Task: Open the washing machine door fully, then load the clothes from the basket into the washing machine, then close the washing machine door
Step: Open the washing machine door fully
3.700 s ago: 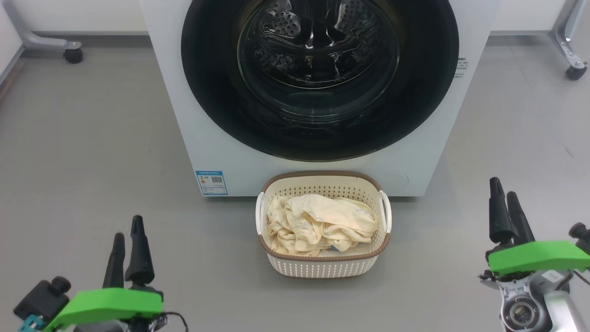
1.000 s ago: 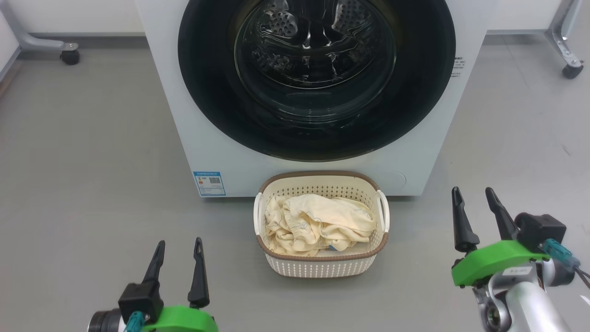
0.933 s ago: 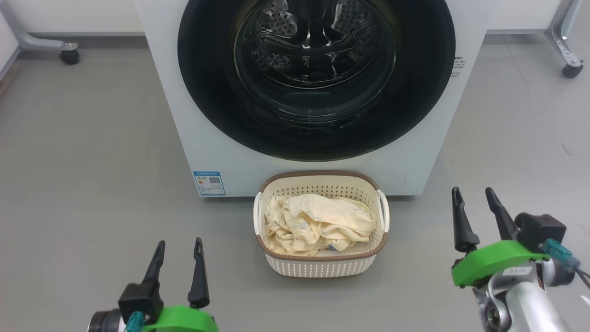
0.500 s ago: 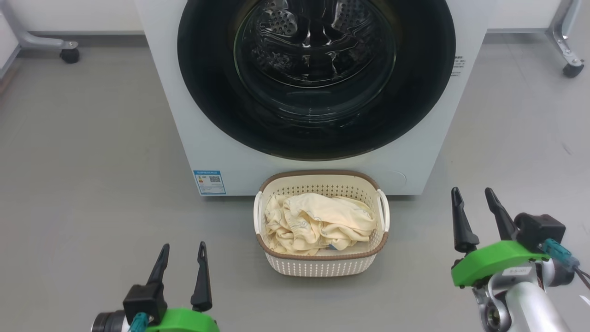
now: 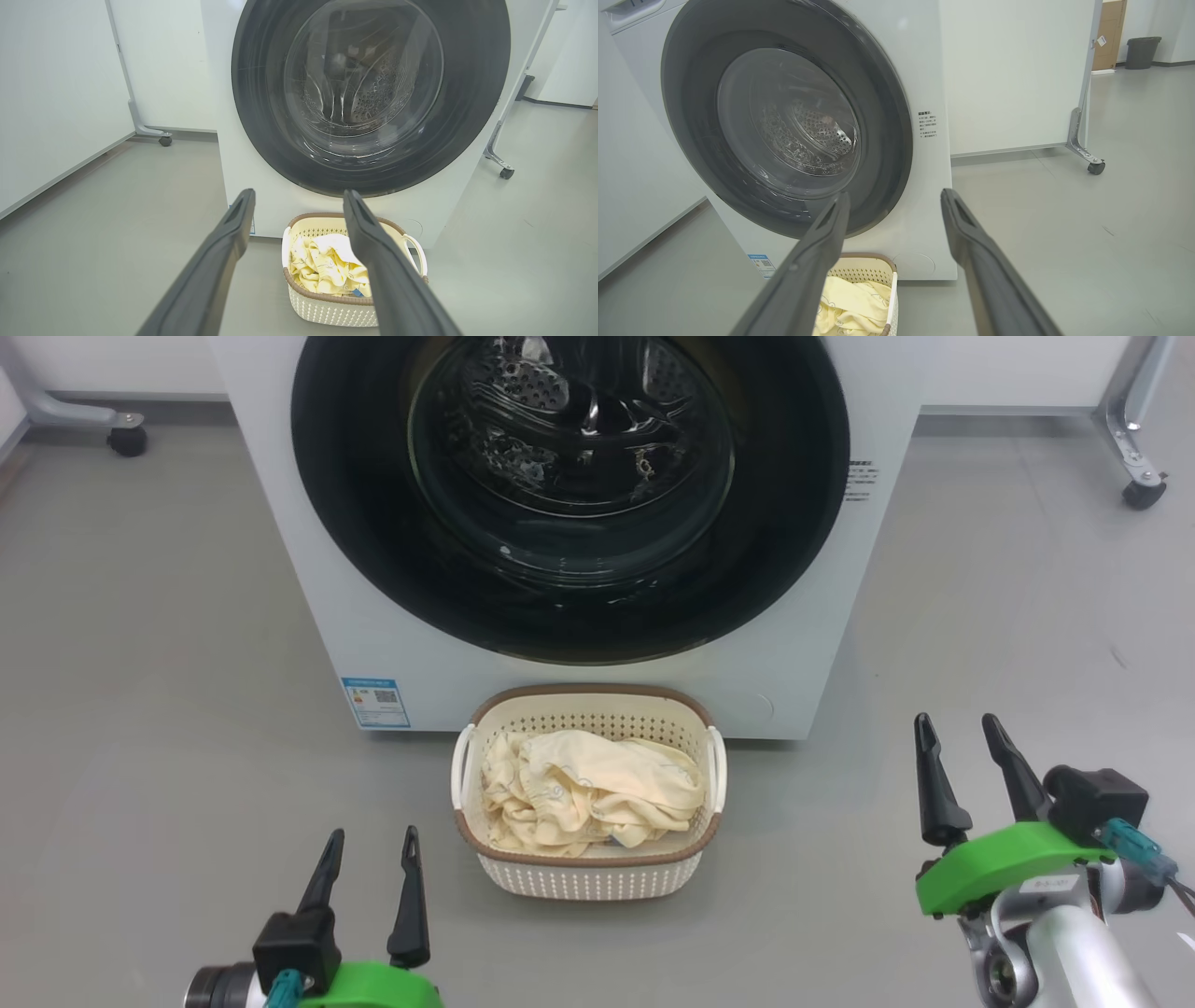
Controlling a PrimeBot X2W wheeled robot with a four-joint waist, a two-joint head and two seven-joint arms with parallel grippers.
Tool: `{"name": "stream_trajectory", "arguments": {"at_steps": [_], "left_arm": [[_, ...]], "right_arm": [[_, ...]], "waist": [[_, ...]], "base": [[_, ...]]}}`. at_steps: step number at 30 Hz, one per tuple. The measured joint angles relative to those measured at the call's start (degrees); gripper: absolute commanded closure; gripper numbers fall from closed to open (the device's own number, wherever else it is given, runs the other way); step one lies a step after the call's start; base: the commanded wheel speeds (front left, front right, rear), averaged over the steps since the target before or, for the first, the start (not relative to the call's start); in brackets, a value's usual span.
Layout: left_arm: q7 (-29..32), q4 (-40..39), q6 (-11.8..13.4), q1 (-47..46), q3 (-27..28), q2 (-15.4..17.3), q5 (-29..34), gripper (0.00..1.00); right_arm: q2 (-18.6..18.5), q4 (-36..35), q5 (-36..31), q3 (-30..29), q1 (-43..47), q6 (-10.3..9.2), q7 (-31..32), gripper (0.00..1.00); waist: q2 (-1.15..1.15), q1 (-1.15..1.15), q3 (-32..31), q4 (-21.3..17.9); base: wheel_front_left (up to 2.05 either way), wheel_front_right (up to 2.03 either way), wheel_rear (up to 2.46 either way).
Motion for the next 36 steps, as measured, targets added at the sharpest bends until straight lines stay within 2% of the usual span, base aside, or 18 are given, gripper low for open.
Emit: {"name": "stream_trajectory", "arguments": {"at_steps": [18, 23, 36], "left_arm": [[0.00, -0.15, -0.01, -0.02, 0.05, 0.00, 0.30, 0.00], [-0.01, -2.36, -0.02, -0.17, 0.48, -0.03, -1.37, 0.00], [-0.01, -2.37, -0.52, -0.19, 0.42, -0.19, -1.03, 0.00]], "right_arm": [[0.00, 0.01, -0.10, -0.59, -0.01, 0.00, 0.00, 0.00], [-0.02, 0.04, -0.10, -0.70, -0.01, 0.00, -0.13, 0.00], [-0.41, 0.20, -0.09, -0.68, -0.15, 0.00, -0.23, 0.00]], "waist": [[0.00, 0.00, 0.42, 0.55], [0.00, 0.00, 0.56, 0.71], [0.00, 0.00, 0.85, 0.81]], "base": [[1.23, 1.23, -2.46], [1.11, 1.11, -2.23], [0.47, 0.47, -0.93]]}}
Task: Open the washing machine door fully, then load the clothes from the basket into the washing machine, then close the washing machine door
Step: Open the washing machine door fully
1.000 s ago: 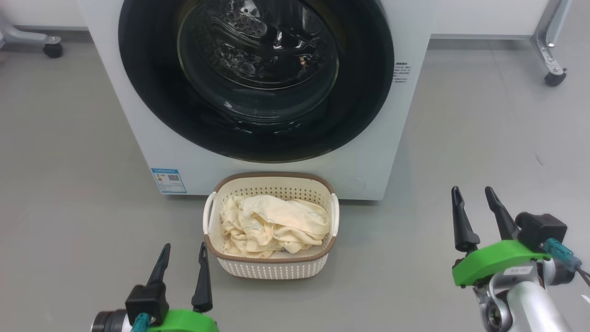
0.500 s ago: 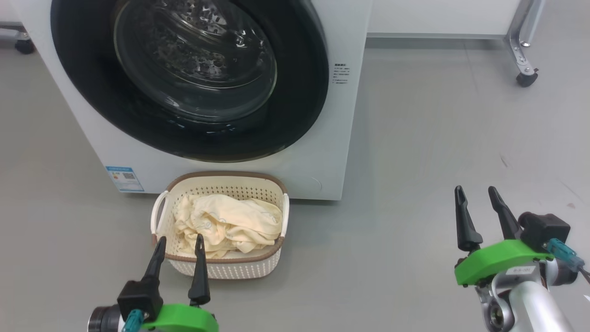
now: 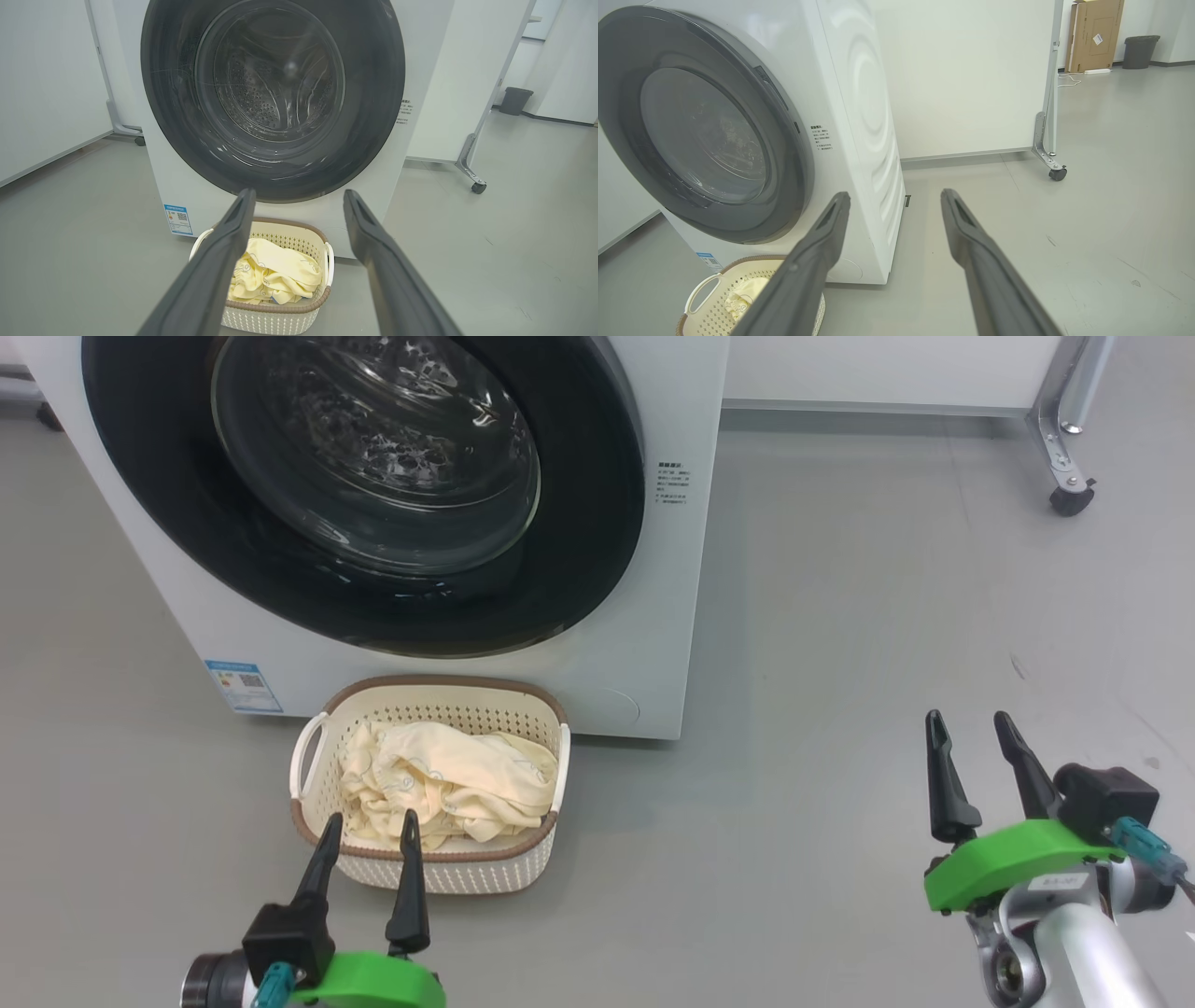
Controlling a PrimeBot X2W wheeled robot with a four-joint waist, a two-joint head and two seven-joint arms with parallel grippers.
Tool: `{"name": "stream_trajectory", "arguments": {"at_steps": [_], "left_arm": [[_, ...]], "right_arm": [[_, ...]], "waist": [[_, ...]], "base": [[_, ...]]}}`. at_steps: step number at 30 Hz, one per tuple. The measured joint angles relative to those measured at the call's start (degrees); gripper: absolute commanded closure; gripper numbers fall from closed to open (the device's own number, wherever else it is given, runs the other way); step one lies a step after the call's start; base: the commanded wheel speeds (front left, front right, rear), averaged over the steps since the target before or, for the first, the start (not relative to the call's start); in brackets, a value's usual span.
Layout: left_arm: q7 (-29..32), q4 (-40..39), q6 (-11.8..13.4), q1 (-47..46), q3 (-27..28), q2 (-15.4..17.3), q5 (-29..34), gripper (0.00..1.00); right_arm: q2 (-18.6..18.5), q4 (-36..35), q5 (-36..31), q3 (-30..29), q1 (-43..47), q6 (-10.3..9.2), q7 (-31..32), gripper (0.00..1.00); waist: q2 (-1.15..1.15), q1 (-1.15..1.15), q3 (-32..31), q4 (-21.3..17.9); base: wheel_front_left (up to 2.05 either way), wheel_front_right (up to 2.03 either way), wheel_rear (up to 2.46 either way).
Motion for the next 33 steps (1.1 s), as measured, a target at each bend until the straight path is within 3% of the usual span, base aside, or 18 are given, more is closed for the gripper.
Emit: {"name": "stream_trajectory", "arguments": {"at_steps": [33], "left_arm": [[0.00, 0.27, 0.05, 0.02, -0.14, 0.00, 0.22, 0.00]], "right_arm": [[0.00, -0.04, 0.00, 0.27, -0.31, 0.00, 0.00, 0.00]], "waist": [[0.00, 0.00, -0.30, 0.33]], "base": [[0.00, 0.00, 0.00]]}}
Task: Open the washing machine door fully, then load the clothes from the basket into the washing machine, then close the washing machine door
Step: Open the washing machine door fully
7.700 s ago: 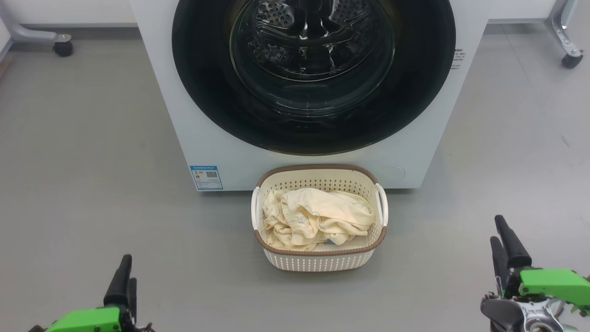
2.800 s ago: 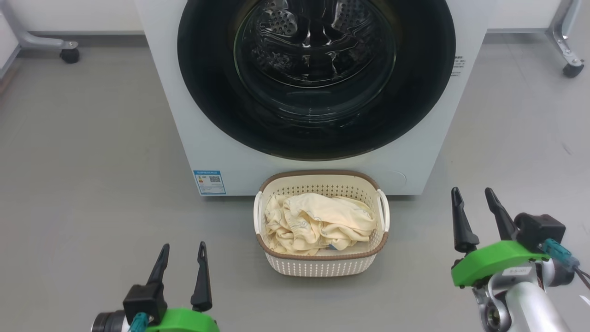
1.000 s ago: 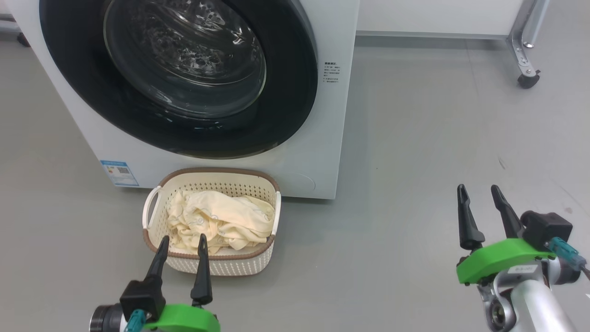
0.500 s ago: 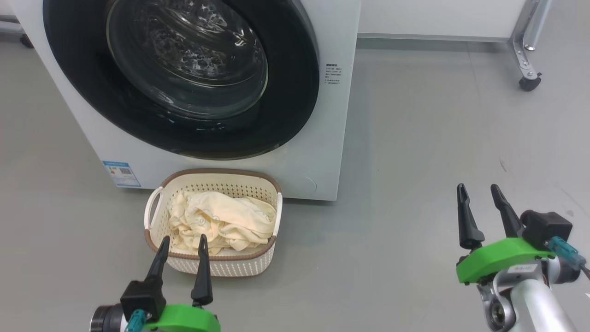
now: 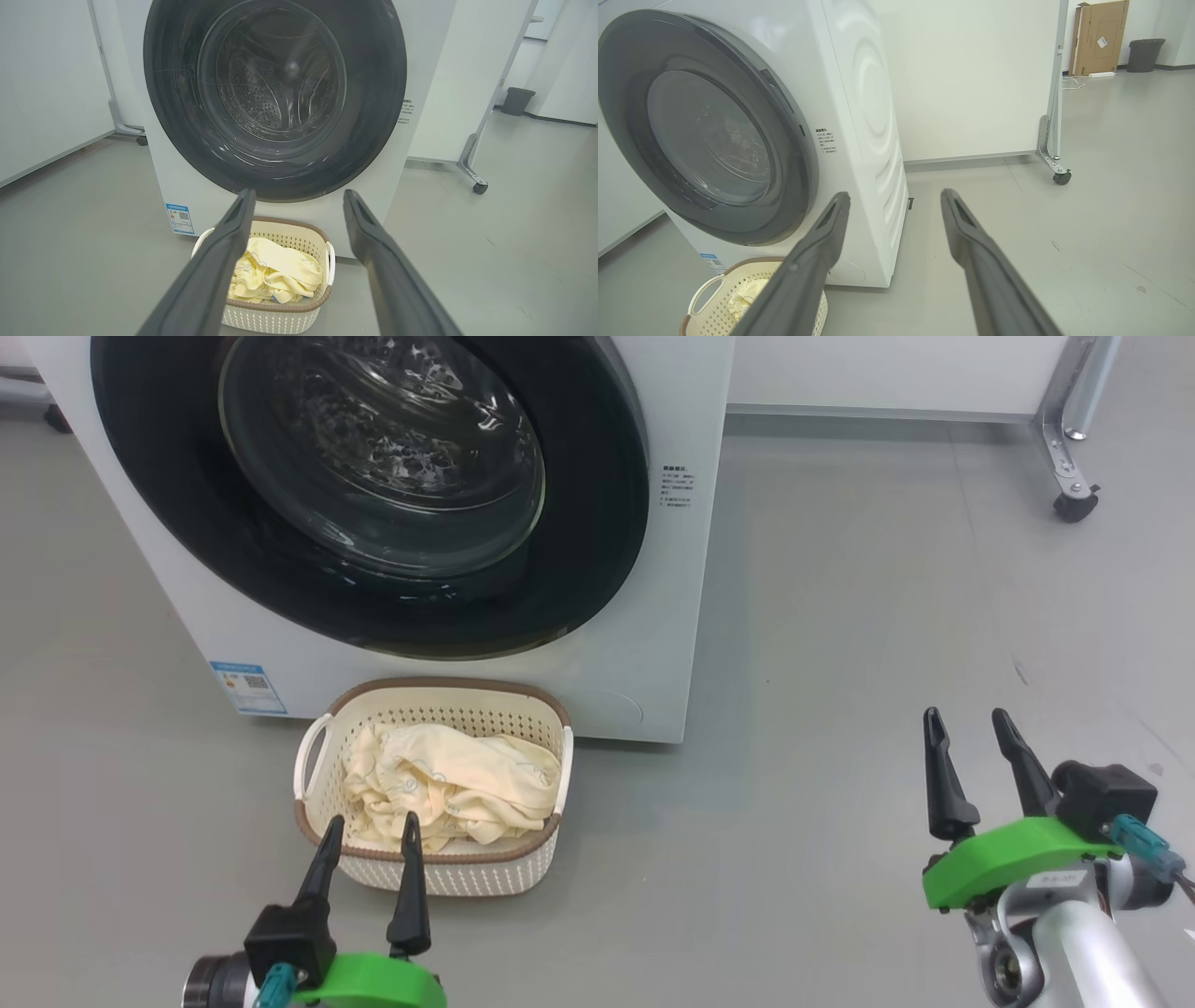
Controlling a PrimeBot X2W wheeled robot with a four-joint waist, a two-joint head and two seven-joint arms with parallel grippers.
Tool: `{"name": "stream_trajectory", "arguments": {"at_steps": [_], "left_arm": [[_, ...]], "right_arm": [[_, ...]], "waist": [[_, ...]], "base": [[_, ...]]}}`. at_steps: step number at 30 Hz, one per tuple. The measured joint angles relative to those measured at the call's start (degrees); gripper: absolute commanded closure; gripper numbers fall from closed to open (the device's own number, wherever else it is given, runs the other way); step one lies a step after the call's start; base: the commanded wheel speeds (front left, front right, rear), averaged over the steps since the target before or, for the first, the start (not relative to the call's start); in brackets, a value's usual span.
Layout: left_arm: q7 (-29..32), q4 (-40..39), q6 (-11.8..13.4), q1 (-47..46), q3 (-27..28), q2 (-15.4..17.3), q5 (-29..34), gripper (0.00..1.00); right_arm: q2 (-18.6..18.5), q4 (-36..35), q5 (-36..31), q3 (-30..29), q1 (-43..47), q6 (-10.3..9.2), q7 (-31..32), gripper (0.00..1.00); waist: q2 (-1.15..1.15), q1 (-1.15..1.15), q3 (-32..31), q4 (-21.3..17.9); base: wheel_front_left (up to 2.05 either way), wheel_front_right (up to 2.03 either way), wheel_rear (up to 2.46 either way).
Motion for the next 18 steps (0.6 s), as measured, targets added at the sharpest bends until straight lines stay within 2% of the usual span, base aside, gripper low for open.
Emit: {"name": "stream_trajectory", "arguments": {"at_steps": [8, 9, 10, 11, 18], "left_arm": [[0.00, 0.08, -0.07, 0.01, 0.02, 0.00, 0.00, 0.00], [0.00, 0.08, -0.07, 0.01, 0.02, 0.00, 0.00, 0.00], [0.00, 0.09, -0.08, 0.01, 0.02, 0.00, 0.00, 0.00], [0.00, 0.10, -0.08, 0.01, 0.02, 0.00, 0.00, 0.00], [0.00, 0.16, -0.16, 0.00, -0.01, -0.01, 0.00, 0.00]], "right_arm": [[0.00, -0.02, 0.03, 0.27, 0.00, 0.00, 0.00, 0.00], [0.00, -0.03, 0.11, 0.43, 0.00, 0.00, 0.00, 0.15], [0.00, -0.03, 0.24, 0.59, 0.00, 0.00, 0.00, 0.52], [0.00, -0.04, 0.52, 0.80, 0.00, 0.00, 0.00, 0.98], [0.01, 0.36, 5.16, 1.88, 0.00, 0.00, 0.00, 1.00]], "waist": [[0.00, 0.00, 0.02, 0.08], [0.00, 0.00, 0.04, 0.10], [0.00, 0.00, 0.07, 0.13], [0.00, 0.00, 0.11, 0.17], [0.00, 0.00, 0.52, 0.51]], "base": [[0.00, 0.00, 0.00], [0.00, 0.00, 0.00], [0.00, 0.00, 0.00], [0.00, 0.00, 0.00], [0.00, 0.00, 0.00]]}}
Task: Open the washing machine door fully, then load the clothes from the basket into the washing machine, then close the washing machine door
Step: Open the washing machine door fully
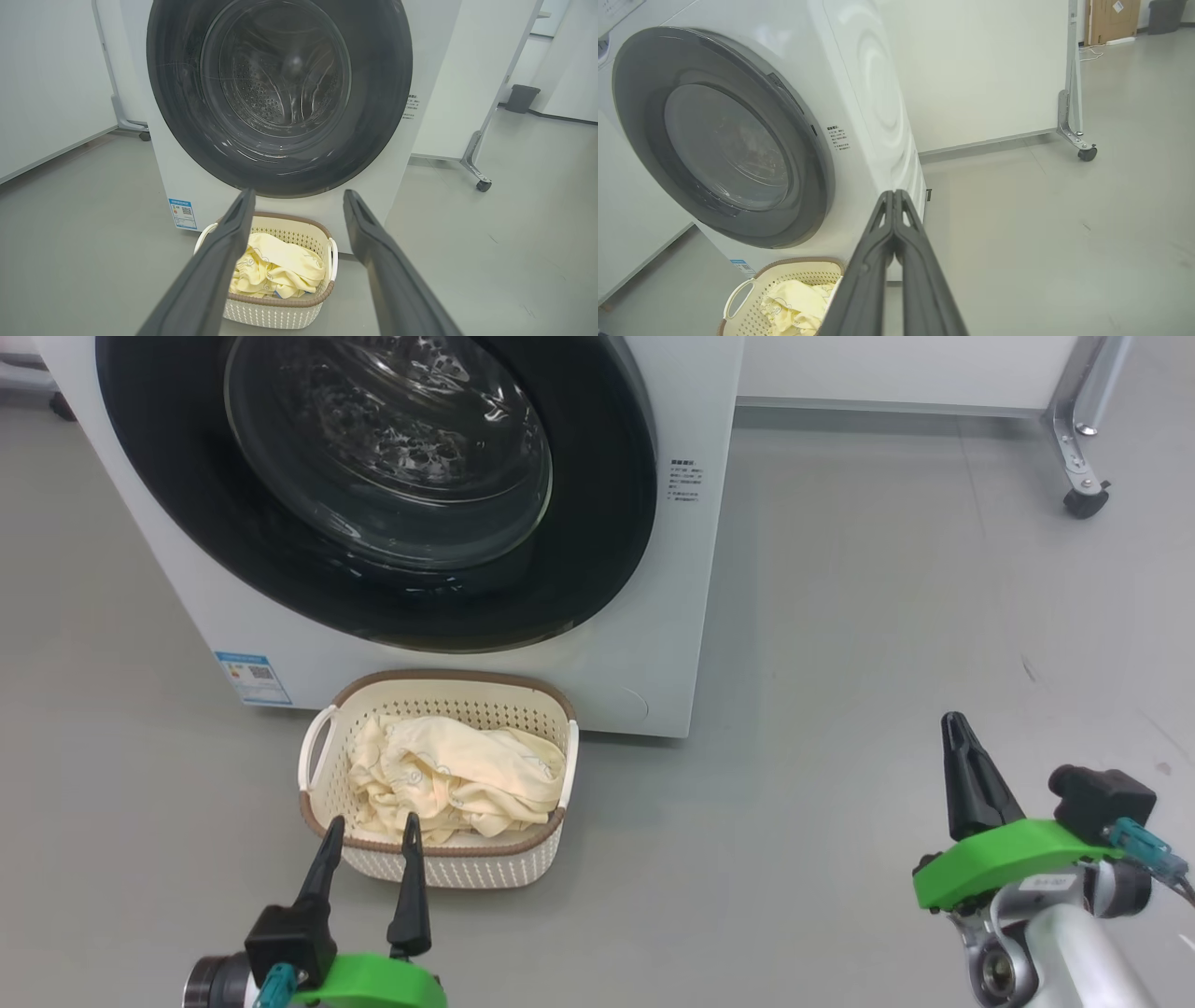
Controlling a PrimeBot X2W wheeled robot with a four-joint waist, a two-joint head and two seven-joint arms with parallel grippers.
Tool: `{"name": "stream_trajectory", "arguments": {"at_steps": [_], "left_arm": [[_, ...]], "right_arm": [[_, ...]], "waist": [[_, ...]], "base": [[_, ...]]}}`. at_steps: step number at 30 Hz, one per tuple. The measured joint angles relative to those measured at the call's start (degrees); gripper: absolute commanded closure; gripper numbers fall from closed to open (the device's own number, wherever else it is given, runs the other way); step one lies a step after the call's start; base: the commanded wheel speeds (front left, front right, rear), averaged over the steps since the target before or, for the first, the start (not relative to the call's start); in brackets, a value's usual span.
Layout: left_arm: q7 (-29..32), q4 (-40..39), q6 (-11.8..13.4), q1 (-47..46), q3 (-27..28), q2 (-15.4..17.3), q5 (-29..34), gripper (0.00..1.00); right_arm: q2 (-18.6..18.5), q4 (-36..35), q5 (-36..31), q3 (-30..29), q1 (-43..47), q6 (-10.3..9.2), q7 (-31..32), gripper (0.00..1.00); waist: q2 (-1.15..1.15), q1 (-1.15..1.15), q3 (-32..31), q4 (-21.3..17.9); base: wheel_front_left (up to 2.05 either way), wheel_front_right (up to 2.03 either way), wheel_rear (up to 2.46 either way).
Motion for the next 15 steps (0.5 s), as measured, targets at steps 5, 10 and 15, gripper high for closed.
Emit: {"name": "stream_trajectory", "arguments": {"at_steps": [5, 10, 15], "left_arm": [[0.00, 0.00, 0.00, -0.01, -0.23, 0.01, -0.02, 0.00], [0.00, -0.05, -0.01, -0.11, -0.74, 0.01, -0.18, 0.00], [0.00, -0.25, -0.34, -1.40, -1.32, 0.01, -0.51, 0.00]], "right_arm": [[0.00, 1.53, 12.45, 1.11, -0.39, 0.00, 0.00, 1.00], [0.00, 2.79, 29.02, 1.46, -2.23, 0.00, 0.45, 1.00], [-0.01, 1.93, 42.29, -0.26, -6.94, 0.00, 2.24, 1.00]], "waist": [[0.00, 0.00, 0.73, 0.60], [0.00, 0.00, 2.25, 1.38], [0.00, 0.00, 4.72, 2.45]], "base": [[0.00, 0.00, 0.00], [0.00, 0.00, 0.00], [0.00, 0.00, 0.00]]}}
